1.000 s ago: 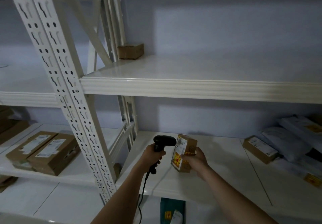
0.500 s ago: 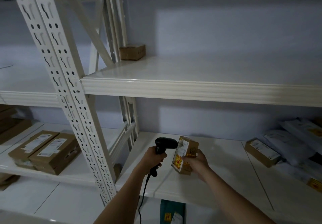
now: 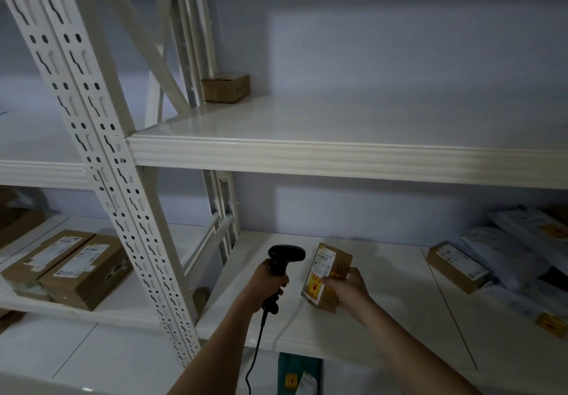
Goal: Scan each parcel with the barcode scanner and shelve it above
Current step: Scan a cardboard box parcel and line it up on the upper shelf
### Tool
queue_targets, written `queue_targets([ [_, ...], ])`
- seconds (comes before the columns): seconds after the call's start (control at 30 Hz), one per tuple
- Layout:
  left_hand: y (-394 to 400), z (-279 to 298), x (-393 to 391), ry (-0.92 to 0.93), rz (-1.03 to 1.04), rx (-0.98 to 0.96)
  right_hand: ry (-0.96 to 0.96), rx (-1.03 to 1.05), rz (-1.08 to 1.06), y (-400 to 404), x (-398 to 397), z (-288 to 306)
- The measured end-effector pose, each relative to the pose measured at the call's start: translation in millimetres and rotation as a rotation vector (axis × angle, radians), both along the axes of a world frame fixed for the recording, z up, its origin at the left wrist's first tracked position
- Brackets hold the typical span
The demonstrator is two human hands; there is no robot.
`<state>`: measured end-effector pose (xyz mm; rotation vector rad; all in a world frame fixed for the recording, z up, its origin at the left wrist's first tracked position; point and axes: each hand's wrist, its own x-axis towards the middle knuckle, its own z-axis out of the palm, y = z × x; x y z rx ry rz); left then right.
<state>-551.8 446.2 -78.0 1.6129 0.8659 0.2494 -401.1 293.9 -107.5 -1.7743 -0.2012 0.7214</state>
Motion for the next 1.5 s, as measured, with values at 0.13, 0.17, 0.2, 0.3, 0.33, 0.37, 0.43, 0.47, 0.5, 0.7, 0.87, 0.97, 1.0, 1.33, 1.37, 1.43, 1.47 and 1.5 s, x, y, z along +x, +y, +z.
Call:
queue_targets([
  [0.13,5,-28,2,0.041,0.066,-0.029,0.08,-0.018,-0.03,-3,5,-4],
  [0.17,6,-36,4,0.053,0.102,-0.055,0.086,-0.02,-0.034,-4,6,-5],
  [0.2,7,-44,5,0.074,0.137,-0.072,0.091,-0.015,-0.035,-6,8,-7],
  [0.3,9,-65,13,0.154,0.212,-0.082,0.156,0.02,-0.024,-10,11,-17],
  [0.33,10,-70,15,0.176,0.226,-0.092,0.194,0.033,-0.025,-11,11,-21],
  [0.37,10,-74,18,0.194,0.236,-0.097,0.227,0.039,-0.029,-12,11,-24],
  [0.43,13,-82,21,0.224,0.255,-0.084,0.267,0.037,-0.033,-13,12,-31],
  [0.47,14,-86,23,0.242,0.261,-0.077,0.282,0.041,-0.023,-13,13,-33],
  [0.5,15,-89,25,0.256,0.264,-0.075,0.297,0.05,-0.012,-14,14,-35],
  [0.7,24,-100,28,0.3,0.261,-0.045,0.276,0.073,-0.064,-10,14,-35],
  [0.87,33,-92,24,0.385,0.171,-0.02,0.27,0.115,-0.101,1,9,-18],
  [0.97,36,-79,19,0.433,0.128,-0.011,0.247,0.123,-0.099,8,5,-7],
  [1.0,36,-74,17,0.455,0.105,0.004,0.231,0.113,-0.086,10,3,-3],
  [1.33,-5,21,-4,-0.059,-0.163,0.09,0.097,0.054,-0.109,25,-21,49],
  [1.37,-11,30,-8,-0.084,-0.206,0.1,0.1,0.046,-0.089,25,-24,56],
  [1.43,-19,42,-15,-0.108,-0.264,0.133,0.101,0.032,-0.054,24,-32,68],
  [1.47,-21,46,-18,-0.131,-0.279,0.144,0.093,0.028,-0.037,23,-37,75],
  [1.5,-23,50,-22,-0.143,-0.282,0.161,0.077,0.023,-0.012,20,-41,81],
])
